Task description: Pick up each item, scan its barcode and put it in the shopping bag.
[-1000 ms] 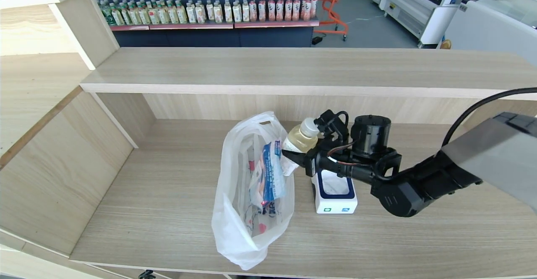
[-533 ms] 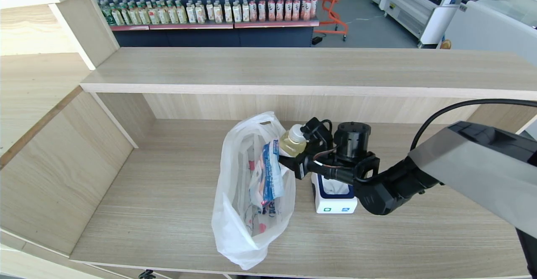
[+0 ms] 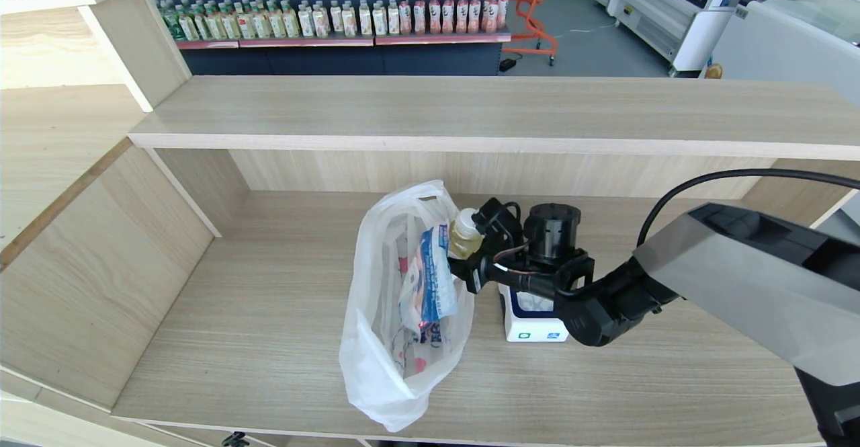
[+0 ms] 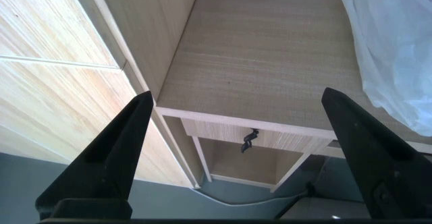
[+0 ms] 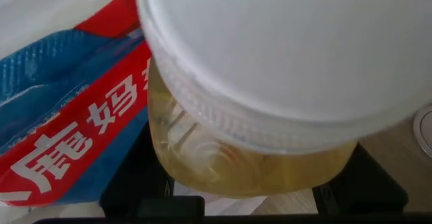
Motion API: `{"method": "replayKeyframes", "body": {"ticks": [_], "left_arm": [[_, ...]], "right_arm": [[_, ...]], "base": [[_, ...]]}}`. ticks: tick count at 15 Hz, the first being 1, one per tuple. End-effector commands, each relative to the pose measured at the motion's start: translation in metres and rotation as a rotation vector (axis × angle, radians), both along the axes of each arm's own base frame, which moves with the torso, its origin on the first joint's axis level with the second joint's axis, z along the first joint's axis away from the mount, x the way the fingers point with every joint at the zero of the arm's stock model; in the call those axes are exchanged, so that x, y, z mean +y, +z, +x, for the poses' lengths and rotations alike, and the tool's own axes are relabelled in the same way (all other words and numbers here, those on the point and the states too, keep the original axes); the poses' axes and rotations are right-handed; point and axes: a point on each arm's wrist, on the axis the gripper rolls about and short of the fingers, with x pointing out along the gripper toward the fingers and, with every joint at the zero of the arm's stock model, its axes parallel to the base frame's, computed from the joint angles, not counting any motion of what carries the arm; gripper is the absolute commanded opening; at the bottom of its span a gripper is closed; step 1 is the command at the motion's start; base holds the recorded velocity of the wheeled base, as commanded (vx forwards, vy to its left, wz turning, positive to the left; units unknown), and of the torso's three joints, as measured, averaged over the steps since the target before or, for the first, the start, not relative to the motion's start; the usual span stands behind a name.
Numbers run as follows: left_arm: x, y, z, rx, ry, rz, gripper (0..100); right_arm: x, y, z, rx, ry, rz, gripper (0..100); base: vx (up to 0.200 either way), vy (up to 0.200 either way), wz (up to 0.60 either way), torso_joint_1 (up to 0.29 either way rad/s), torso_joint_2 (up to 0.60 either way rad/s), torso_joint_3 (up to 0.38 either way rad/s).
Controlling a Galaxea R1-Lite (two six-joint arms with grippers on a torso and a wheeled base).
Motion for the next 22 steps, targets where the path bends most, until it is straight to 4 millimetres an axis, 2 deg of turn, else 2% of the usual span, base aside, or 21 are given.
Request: {"method": "replayKeyframes", "body": {"ticks": [1,2,5,7,11,13,15,16,17,20,21,22], "left_arm": [[0.000,0.000,0.000,0.000,0.001,0.000,100],[0.000,0.000,0.000,0.000,0.001,0.000,100],[0.000,0.000,0.000,0.000,0.001,0.000,100],[0.000,0.000,0.000,0.000,0.001,0.000,100],[0.000,0.000,0.000,0.000,0.001,0.000,100],[0.000,0.000,0.000,0.000,0.001,0.000,100],[0.000,0.000,0.000,0.000,0.001,0.000,100],[0.000,0.000,0.000,0.000,0.001,0.000,100],[0.000,0.000,0.000,0.000,0.001,0.000,100],[0.000,0.000,0.000,0.000,0.001,0.000,100],[0.000,0.000,0.000,0.000,0.001,0.000,100],[0.000,0.000,0.000,0.000,0.001,0.000,100]], "right_arm": [[0.001,0.002,0.001,-0.008,0.001,0.005,0],[0.001,0.005,0.001,-0.013,0.002,0.011,100],[-0.002,0.026,-0.003,0.004,-0.002,0.070,100],[-0.010,0.043,-0.014,0.034,-0.013,0.110,100],[-0.063,0.066,-0.048,0.162,-0.102,0.161,100],[-0.084,0.083,-0.084,0.184,-0.115,0.189,100],[-0.117,0.112,-0.143,0.169,-0.138,0.213,100],[-0.134,0.124,-0.164,0.145,-0.172,0.247,100],[-0.152,0.126,-0.181,0.140,-0.218,0.273,100],[-0.208,0.096,-0.235,0.053,-0.458,0.146,100],[-0.216,0.090,-0.252,0.047,-0.506,0.140,100],[-0.221,0.082,-0.280,0.028,-0.560,0.143,100]], "base": [[0.000,0.000,0.00,0.000,0.00,0.000],[0.000,0.000,0.00,0.000,0.00,0.000],[0.000,0.000,0.00,0.000,0.00,0.000],[0.000,0.000,0.00,0.000,0.00,0.000],[0.000,0.000,0.00,0.000,0.00,0.000],[0.000,0.000,0.00,0.000,0.00,0.000],[0.000,0.000,0.00,0.000,0.00,0.000],[0.000,0.000,0.00,0.000,0.00,0.000],[0.000,0.000,0.00,0.000,0.00,0.000],[0.000,0.000,0.00,0.000,0.00,0.000],[0.000,0.000,0.00,0.000,0.00,0.000],[0.000,0.000,0.00,0.000,0.00,0.000]]}}
